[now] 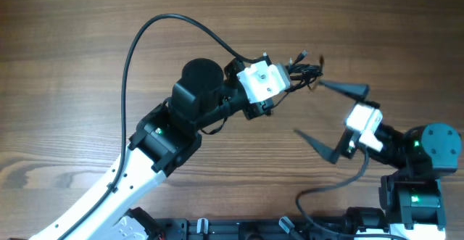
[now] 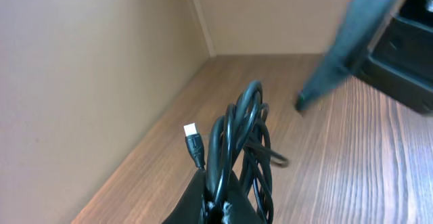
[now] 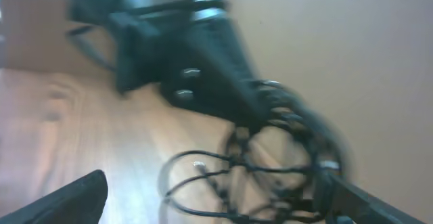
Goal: Untangle cables
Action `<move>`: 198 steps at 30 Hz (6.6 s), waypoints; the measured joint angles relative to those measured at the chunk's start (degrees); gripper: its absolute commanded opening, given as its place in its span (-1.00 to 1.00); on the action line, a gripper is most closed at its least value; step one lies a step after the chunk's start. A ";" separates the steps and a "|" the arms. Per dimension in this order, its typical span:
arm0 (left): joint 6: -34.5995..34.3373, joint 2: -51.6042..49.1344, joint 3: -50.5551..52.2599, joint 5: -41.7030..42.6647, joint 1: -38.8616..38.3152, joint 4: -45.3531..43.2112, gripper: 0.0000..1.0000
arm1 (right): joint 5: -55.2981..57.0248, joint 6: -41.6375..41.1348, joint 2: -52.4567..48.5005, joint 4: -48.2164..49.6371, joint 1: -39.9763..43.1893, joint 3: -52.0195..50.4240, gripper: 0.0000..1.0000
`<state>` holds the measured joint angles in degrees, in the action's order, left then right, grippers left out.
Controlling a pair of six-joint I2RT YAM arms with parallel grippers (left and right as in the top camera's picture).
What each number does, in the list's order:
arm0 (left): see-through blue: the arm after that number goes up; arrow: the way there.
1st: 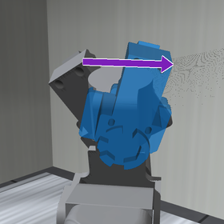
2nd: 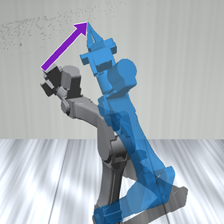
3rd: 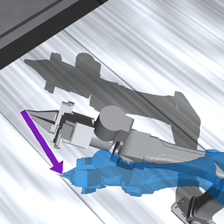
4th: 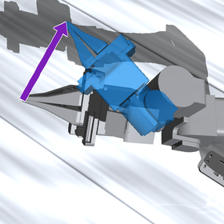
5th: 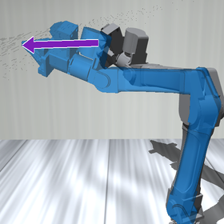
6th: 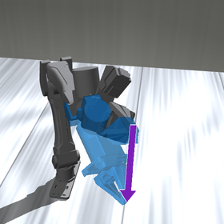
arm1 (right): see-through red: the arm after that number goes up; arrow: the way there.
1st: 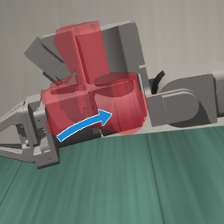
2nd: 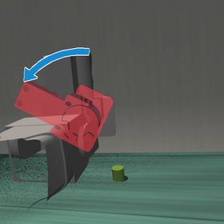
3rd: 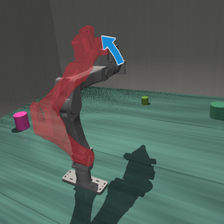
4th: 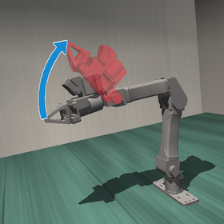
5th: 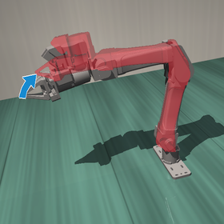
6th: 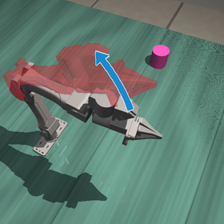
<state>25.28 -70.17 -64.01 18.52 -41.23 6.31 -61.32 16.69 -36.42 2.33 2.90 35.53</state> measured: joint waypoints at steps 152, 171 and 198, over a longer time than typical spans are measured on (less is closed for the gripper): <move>-24.81 0.20 0.11 8.35 -3.39 -7.65 -0.92 | -5.38 -67.95 -15.15 20.61 0.00 0.39 -0.83; -35.67 0.00 0.11 -2.19 2.34 0.72 0.74 | -4.63 -67.38 -16.13 27.36 0.00 0.35 -0.91; -36.33 -0.02 0.09 -1.07 2.27 0.81 -0.92 | -11.15 -67.38 -16.31 36.54 0.04 0.24 -0.91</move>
<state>-11.05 -70.19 -63.92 17.45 -38.96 7.11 -72.47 -50.70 -52.73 38.87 2.94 35.77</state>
